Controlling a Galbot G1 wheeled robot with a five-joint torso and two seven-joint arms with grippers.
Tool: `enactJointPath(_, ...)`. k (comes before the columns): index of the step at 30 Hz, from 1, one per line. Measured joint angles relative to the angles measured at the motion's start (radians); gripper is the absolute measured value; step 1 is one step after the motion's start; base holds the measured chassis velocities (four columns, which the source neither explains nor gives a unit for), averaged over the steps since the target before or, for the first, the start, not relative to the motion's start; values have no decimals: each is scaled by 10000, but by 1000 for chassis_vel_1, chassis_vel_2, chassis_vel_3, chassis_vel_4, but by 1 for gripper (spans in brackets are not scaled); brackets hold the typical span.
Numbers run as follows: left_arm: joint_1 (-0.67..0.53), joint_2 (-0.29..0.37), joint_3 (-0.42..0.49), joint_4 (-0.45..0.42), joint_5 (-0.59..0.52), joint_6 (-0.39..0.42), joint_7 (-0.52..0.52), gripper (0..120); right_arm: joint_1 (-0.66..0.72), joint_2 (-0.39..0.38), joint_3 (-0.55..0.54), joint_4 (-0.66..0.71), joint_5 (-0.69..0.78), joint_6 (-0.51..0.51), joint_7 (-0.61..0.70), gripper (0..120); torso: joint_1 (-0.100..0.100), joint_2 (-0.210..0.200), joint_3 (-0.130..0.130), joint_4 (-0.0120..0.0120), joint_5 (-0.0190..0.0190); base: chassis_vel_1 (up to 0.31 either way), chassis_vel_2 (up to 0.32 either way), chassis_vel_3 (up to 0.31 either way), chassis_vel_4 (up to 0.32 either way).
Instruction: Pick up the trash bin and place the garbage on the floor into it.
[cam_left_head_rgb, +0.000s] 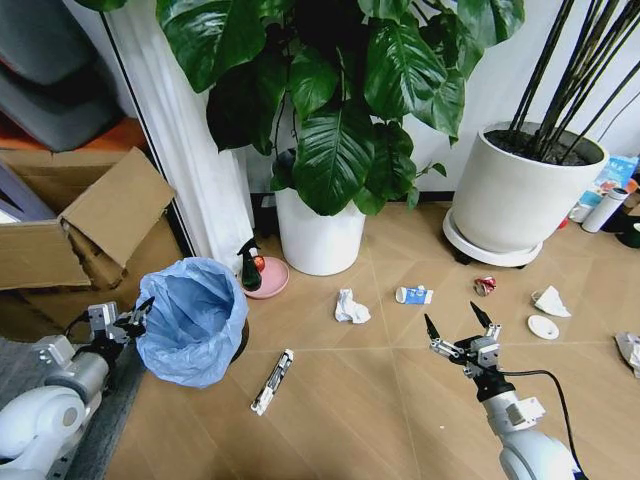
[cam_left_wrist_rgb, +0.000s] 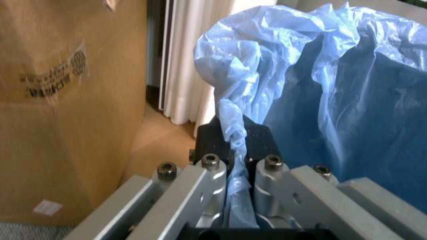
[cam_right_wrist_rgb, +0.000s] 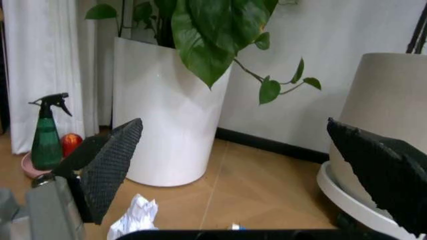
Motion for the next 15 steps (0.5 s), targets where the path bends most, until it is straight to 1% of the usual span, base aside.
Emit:
enactJointPath(3, -8, 1, -1, -12, -5, 0, 0, 0, 8, 0, 3, 8, 6, 84, -5, 100, 1, 0, 1, 1, -1, 24, 146, -4, -140)
enactJointPath(7, -8, -3, -1, -21, -10, 0, -2, 0, 0, 0, 11, 15, 10, 159, -35, 100, 1, 0, 1, 1, -1, 72, 140, -78, -143)
enactJointPath(12, -12, -8, 3, -21, -14, 0, -11, 0, -12, 7, 9, 36, 81, 268, -117, 100, 0, 0, -1, 2, -4, 129, 102, -138, -86)
enactJointPath(15, -19, -8, 6, -21, -23, 0, -14, 0, -15, 10, 2, 40, 88, 281, -125, 100, -1, 0, -1, 3, -2, 60, 30, -47, -26)
